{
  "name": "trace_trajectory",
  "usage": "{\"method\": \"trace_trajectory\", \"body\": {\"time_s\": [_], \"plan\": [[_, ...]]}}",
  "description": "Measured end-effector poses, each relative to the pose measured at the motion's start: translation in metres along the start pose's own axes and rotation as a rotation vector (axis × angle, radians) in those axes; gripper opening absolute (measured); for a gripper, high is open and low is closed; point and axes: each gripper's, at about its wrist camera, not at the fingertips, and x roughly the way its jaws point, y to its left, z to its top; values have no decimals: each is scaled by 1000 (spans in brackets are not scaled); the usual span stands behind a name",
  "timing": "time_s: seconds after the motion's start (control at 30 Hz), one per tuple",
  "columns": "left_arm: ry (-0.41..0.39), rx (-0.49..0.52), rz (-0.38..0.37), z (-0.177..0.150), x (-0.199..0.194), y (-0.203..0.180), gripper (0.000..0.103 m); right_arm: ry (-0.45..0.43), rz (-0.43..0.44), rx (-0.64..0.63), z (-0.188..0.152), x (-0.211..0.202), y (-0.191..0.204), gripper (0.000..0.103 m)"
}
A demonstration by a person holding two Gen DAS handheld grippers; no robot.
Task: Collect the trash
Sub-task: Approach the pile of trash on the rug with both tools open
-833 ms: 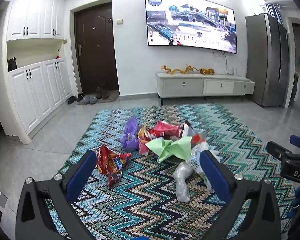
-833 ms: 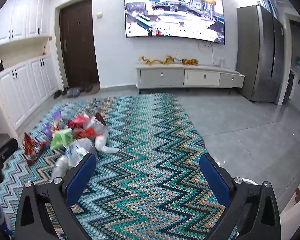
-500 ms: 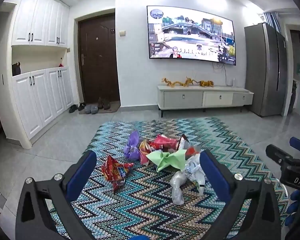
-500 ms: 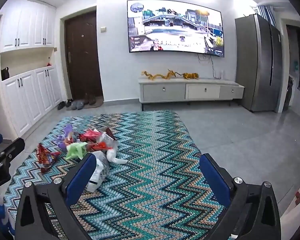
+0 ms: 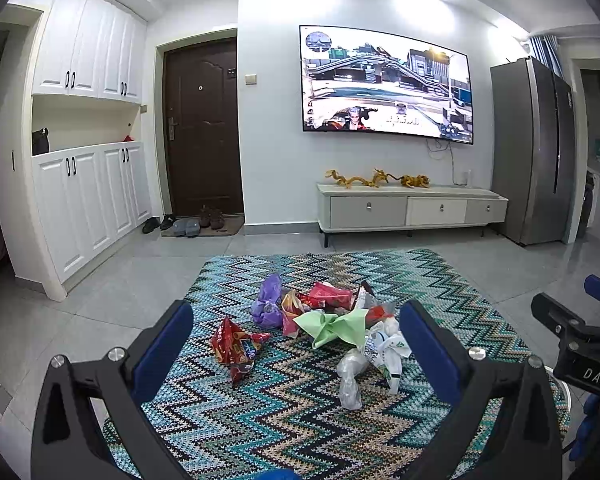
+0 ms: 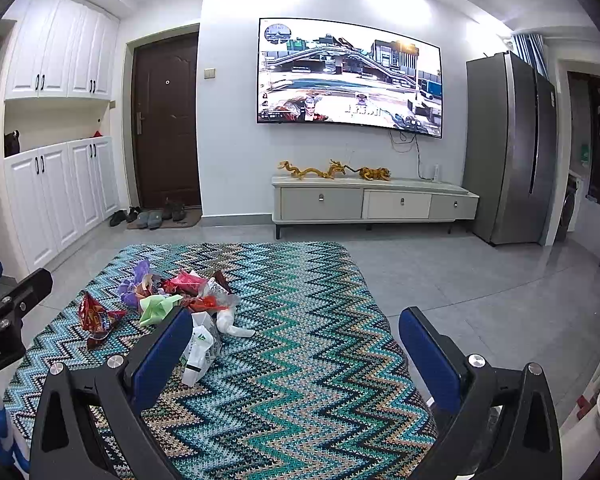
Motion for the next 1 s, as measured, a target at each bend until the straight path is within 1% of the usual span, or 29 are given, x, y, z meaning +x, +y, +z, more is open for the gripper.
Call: {"method": "trace_trajectory", "body": {"time_s": [0.27, 0.63, 0.87, 1.0], "plan": [[-14, -16, 8, 1, -8, 5, 103, -26, 10, 7, 2, -8, 0, 103], [-69, -46, 32, 5, -20, 11, 103, -68, -7, 12, 4, -17, 1, 103], [-58, -27, 17, 3, -21, 7, 103, -86, -45, 16, 2, -18, 0, 103], [-51, -16, 8, 1, -20, 4, 103, -96, -85, 20, 1, -17, -3, 103]]}}
